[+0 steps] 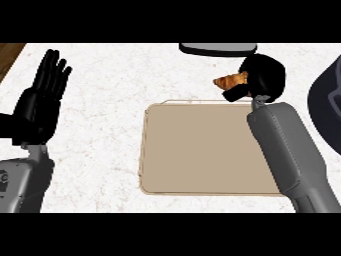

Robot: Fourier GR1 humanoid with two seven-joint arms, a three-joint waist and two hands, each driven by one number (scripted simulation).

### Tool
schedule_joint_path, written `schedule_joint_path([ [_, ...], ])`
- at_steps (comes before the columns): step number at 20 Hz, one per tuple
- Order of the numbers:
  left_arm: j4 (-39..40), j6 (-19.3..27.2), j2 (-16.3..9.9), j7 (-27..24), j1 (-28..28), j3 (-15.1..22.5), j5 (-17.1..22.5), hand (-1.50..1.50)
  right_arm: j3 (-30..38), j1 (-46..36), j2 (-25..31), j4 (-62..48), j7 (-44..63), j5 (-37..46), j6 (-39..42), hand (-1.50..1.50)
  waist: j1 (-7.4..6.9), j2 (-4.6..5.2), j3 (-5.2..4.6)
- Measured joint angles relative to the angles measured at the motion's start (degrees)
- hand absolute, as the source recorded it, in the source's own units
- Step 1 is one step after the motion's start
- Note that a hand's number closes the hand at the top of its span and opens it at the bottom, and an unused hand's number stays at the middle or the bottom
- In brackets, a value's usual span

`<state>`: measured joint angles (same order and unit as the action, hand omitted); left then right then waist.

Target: Pick the croissant from the tray and place it in the pot

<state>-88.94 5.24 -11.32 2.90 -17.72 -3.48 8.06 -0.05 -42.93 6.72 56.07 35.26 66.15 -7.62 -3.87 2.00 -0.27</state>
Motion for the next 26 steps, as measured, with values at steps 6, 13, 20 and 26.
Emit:
schedule_joint_path([
  [6,0.5,0.2,1.0,-0.2,-1.0,1.4,-0.7,0.0,3.9,-10.9,5.3,-6.8,19.2,11.4,-4.8,1.5,-1.55,0.21,-0.01],
  [13,0.8,0.4,1.2,0.7,-1.6,1.4,-0.7,0.0,4.9,-18.5,9.4,-14.6,28.2,25.1,-7.1,1.5,-1.35,-0.18,0.13],
  [20,0.2,1.5,1.1,0.7,0.4,0.3,-1.0,0.0,8.9,-20.3,11.4,-18.1,30.8,30.4,-7.1,1.5,1.2,-1.22,0.23],
  [26,0.9,1.2,0.2,0.0,1.0,-1.2,-0.8,0.0,13.2,-17.8,14.1,-18.1,29.5,30.4,-7.5,1.5,2.92,-1.71,0.25],
])
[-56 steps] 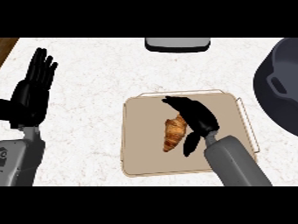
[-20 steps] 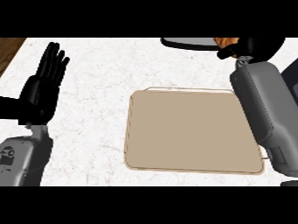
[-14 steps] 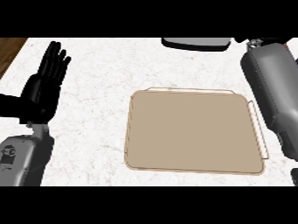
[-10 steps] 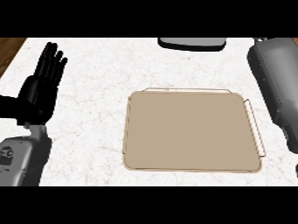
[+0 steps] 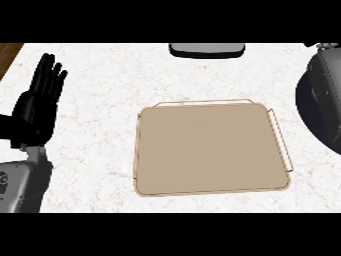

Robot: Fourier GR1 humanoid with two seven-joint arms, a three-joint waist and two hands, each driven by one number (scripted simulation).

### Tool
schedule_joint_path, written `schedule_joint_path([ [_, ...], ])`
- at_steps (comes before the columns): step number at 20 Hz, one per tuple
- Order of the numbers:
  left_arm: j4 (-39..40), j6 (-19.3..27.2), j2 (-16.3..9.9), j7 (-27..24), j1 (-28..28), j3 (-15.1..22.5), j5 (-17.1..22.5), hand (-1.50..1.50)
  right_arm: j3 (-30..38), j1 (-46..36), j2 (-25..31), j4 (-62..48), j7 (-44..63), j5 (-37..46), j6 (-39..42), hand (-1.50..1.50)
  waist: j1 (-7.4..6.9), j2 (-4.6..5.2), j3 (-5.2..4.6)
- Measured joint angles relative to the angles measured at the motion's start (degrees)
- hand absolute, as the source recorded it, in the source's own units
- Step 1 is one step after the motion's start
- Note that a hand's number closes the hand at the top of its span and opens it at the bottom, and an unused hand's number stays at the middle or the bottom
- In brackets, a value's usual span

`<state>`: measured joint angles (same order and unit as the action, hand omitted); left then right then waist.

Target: Pick the croissant from the tray and place it in the pot

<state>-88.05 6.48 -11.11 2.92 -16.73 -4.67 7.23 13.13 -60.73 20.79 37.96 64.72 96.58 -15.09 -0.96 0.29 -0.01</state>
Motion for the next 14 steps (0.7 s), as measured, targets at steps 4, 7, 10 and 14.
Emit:
schedule_joint_path([
  [4,0.4,0.0,0.4,-1.2,1.5,-0.4,-0.1,0.0,2.4,5.4,1.6,4.2,-1.9,-1.3,-1.7,1.5,1.02,-0.32,0.0],
  [7,-0.1,-0.3,-0.3,-0.6,1.5,-1.1,0.4,0.0,4.4,9.8,3.1,7.7,-4.2,-3.6,-3.3,1.5,1.27,-0.41,0.02],
  [10,0.4,-0.7,-0.3,-1.0,1.4,-1.6,0.7,0.0,5.8,14.5,3.6,11.1,-6.1,-5.6,-4.8,1.5,1.36,-0.4,0.01],
  [14,-0.5,-1.1,-0.3,-0.7,2.0,-1.5,0.5,0.0,8.0,18.0,5.9,10.5,-8.7,-8.2,-7.3,1.5,0.97,-0.3,0.04],
])
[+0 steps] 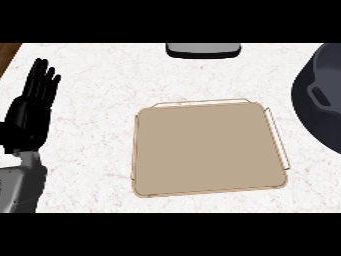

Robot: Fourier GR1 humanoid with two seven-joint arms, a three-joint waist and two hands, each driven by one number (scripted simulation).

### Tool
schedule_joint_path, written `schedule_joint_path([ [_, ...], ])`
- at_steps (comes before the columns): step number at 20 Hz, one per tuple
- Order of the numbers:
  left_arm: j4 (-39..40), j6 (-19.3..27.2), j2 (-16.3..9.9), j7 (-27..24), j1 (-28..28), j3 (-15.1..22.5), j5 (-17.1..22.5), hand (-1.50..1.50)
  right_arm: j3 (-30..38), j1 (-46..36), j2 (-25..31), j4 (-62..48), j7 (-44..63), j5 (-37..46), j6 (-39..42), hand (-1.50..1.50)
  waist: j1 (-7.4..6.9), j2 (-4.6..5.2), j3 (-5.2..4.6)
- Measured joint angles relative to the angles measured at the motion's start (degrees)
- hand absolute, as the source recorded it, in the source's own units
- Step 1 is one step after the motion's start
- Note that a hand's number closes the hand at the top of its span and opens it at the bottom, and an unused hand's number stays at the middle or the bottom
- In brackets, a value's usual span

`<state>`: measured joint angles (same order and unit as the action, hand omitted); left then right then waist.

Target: Pick the croissant from the tray and place it in the pot

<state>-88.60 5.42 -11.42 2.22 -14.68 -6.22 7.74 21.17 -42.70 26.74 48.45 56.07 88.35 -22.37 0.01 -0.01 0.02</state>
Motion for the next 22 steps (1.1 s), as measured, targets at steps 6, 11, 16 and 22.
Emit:
schedule_joint_path([
  [6,0.3,0.2,0.9,0.0,-0.6,0.6,-0.7,0.0,3.4,3.4,2.0,-5.0,-3.0,-4.4,-3.4,1.5,-0.33,0.17,0.02],
  [11,0.6,-0.3,0.5,0.4,-1.3,0.1,-0.2,0.0,9.3,4.4,1.2,-9.7,-8.3,-13.8,-7.2,-1.5,-0.57,0.29,0.1],
  [16,-1.0,0.6,0.9,1.9,-1.7,0.9,-1.1,0.0,12.7,3.3,2.3,-14.3,-18.7,-22.4,-8.5,-1.5,-0.79,0.06,-0.33],
  [22,0.2,0.9,1.1,1.3,-2.4,0.7,-1.7,0.0,13.8,1.9,1.9,-14.7,-28.7,-27.9,-15.3,-1.5,-0.69,0.03,-0.34],
])
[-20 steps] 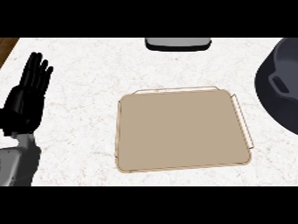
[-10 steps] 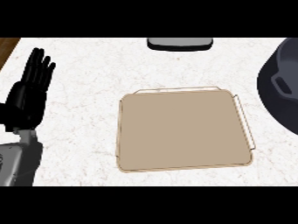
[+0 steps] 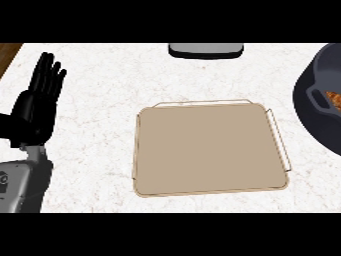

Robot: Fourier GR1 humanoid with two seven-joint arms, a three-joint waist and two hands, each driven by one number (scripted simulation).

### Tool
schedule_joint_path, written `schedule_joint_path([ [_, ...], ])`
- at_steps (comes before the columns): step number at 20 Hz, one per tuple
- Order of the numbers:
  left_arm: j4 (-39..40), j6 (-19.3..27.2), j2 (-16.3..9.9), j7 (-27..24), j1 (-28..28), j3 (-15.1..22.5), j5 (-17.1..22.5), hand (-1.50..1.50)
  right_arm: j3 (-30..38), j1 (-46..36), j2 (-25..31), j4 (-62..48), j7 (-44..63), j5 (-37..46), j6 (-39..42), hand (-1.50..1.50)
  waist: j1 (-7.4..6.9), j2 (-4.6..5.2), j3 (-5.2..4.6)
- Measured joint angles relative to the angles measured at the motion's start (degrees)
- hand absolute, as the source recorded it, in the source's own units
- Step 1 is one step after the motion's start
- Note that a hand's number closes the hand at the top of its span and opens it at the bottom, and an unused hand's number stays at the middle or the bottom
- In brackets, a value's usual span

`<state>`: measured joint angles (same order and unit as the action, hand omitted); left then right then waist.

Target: Pick the croissant from the tray and place it in the pot

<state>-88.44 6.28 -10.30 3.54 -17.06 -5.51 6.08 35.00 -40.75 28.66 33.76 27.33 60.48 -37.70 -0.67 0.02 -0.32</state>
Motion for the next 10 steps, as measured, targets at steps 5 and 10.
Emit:
schedule_joint_path([
  [5,-0.3,-0.1,0.3,0.1,0.5,0.0,0.1,0.0,2.9,-0.8,-1.2,3.0,-4.2,-6.3,-5.8,-1.5,0.23,0.04,0.27],
  [10,-0.8,-0.7,-0.1,0.2,1.3,-0.5,0.5,0.0,5.9,1.1,-2.8,8.6,-8.5,-14.1,-10.1,-1.5,0.61,-0.07,0.34],
])
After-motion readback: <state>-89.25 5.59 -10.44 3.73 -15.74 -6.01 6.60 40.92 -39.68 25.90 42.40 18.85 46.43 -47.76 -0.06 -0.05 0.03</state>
